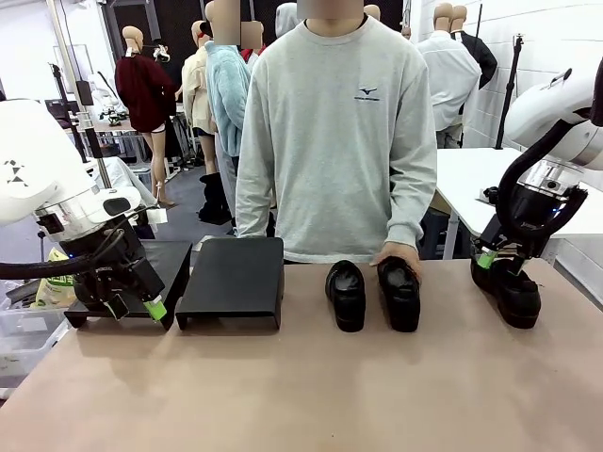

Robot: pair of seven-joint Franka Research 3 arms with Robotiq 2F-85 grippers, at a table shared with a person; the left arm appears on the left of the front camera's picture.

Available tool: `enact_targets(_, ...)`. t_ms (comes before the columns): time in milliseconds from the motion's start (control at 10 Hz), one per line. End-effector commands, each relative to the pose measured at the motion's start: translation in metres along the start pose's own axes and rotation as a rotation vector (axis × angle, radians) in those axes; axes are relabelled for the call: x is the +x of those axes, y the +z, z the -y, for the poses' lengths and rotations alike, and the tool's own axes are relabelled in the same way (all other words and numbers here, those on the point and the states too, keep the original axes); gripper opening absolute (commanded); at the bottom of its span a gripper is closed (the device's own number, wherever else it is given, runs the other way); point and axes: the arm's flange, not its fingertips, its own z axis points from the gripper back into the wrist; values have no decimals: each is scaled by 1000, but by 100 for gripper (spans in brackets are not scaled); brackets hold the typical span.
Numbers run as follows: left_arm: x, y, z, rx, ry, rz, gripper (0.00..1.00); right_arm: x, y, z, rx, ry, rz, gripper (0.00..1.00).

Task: Organize the shoes by placing them on the stand.
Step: Pick up one Shoe and place it in the middle of the table.

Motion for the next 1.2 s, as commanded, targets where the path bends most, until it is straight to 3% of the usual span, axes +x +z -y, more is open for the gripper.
enact_targets(0,0,0,1,-3,3,1,100,1,-1,-2,0,3,-1,100)
enact_targets(1000,0,0,1,-3,3,1,100,1,-1,-1,0,3,-1,100)
enact_targets(1100,0,0,1,-3,3,1,100,4,3,-7,-51,-42,16,100)
